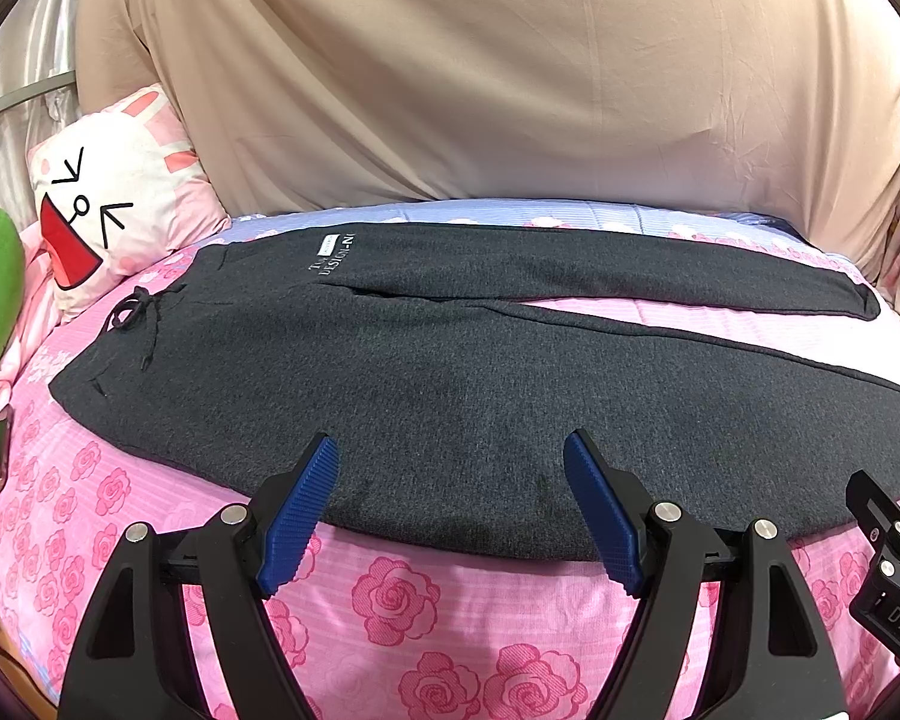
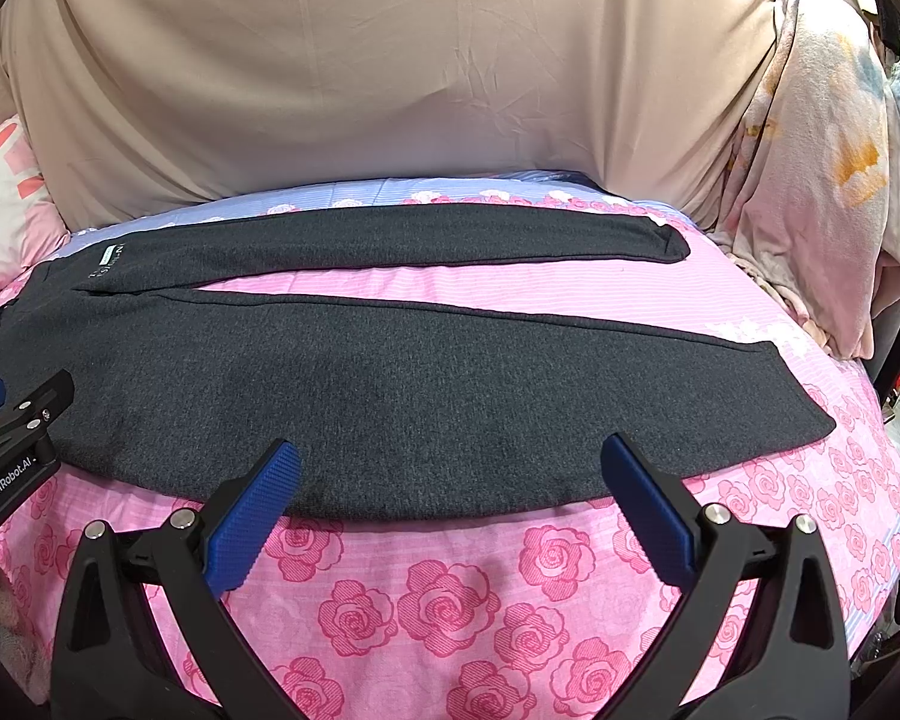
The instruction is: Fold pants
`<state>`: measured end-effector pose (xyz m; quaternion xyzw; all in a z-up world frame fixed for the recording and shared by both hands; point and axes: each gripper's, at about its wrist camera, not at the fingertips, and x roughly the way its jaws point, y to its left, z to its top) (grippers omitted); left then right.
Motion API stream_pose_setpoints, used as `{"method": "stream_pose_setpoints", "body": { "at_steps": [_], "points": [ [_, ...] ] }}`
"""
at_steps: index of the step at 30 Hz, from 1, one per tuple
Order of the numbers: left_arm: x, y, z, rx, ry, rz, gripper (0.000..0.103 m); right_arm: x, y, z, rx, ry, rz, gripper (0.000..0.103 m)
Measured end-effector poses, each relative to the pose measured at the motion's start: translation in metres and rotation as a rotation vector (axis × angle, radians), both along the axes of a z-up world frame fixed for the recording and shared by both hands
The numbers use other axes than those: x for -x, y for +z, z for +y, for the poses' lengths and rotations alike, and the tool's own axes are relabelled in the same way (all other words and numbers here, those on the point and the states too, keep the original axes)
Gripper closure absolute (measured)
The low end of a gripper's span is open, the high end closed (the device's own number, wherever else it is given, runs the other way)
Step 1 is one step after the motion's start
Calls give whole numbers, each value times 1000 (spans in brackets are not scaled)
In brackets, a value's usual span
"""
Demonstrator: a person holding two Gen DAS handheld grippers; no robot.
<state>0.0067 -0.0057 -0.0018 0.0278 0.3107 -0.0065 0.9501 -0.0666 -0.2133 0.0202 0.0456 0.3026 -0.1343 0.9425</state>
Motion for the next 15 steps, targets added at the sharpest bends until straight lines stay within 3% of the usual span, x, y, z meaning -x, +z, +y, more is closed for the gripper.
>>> {"method": "stream_pose_setpoints", "body": {
  "at_steps": [15],
  "points": [
    [0, 0, 1, -1, 0, 0, 28, 0, -1, 0, -1, 1, 1, 5]
  ]
}}
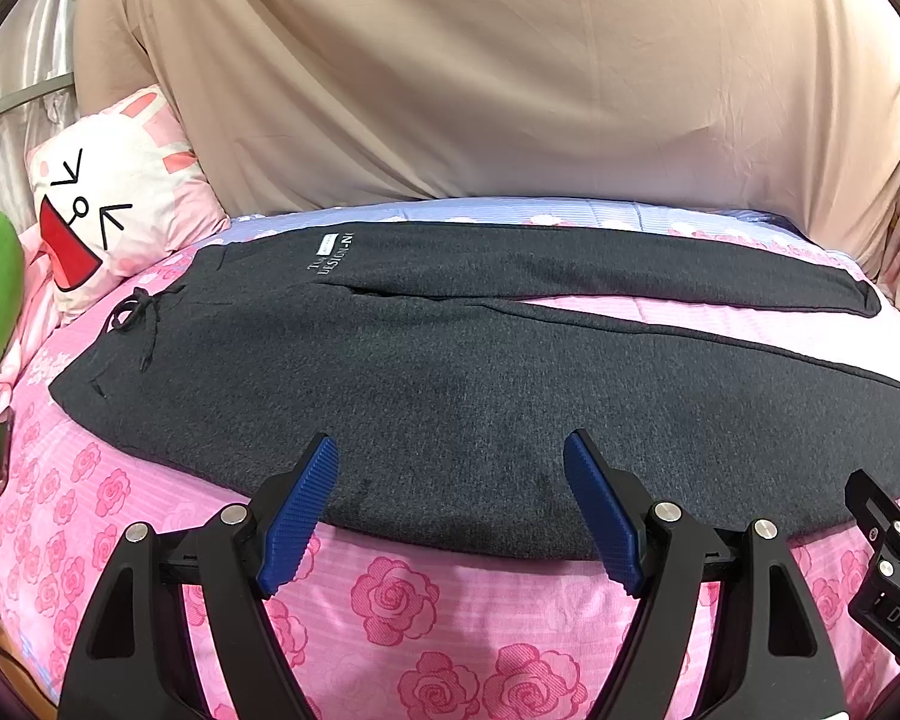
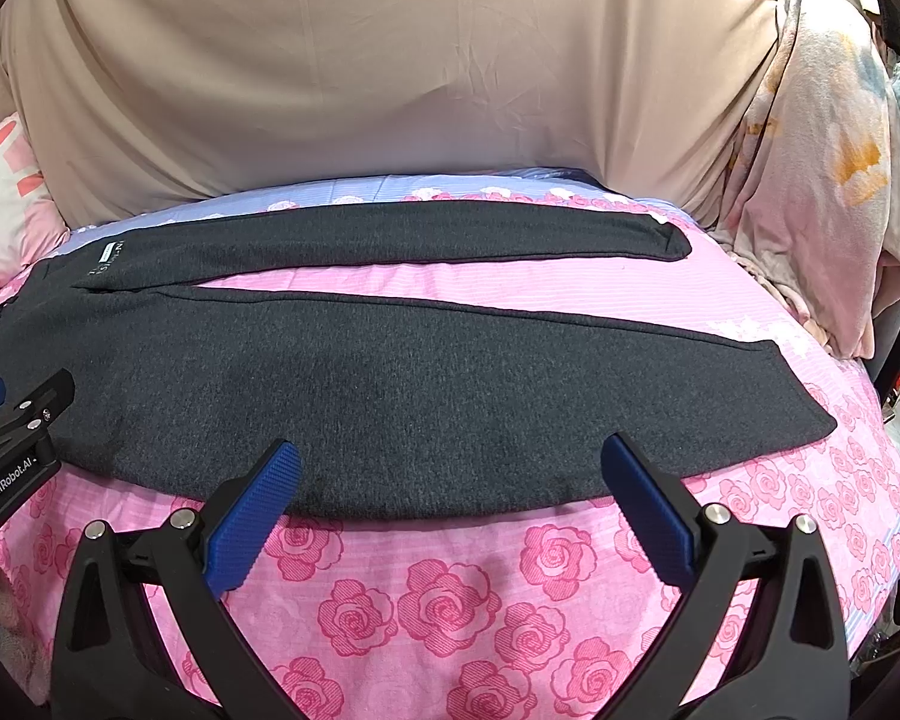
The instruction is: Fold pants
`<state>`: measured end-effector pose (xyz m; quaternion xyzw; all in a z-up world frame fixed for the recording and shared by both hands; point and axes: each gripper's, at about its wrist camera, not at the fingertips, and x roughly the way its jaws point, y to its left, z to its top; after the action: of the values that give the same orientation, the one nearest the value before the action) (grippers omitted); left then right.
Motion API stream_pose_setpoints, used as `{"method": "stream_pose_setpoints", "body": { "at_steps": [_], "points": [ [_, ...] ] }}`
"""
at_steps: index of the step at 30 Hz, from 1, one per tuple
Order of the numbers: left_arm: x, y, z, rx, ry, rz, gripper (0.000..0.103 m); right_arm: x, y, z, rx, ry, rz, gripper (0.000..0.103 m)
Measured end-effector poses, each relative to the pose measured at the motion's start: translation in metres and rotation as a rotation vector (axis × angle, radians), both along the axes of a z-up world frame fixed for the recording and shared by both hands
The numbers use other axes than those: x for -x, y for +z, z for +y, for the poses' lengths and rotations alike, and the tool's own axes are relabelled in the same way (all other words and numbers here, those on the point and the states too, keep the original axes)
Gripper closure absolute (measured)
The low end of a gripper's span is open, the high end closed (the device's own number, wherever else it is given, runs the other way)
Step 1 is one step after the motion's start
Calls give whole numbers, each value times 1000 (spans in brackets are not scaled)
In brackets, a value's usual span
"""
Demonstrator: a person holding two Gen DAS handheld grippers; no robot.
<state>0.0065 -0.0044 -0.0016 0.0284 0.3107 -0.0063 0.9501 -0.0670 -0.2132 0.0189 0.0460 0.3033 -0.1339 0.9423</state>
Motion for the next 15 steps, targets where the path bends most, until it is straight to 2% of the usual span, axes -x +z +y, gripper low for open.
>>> {"method": "stream_pose_setpoints", "body": {
  "at_steps": [15],
  "points": [
    [-4, -3, -5, -17, -7, 23, 28, -2, -3, 2, -5, 9, 11, 5]
  ]
}}
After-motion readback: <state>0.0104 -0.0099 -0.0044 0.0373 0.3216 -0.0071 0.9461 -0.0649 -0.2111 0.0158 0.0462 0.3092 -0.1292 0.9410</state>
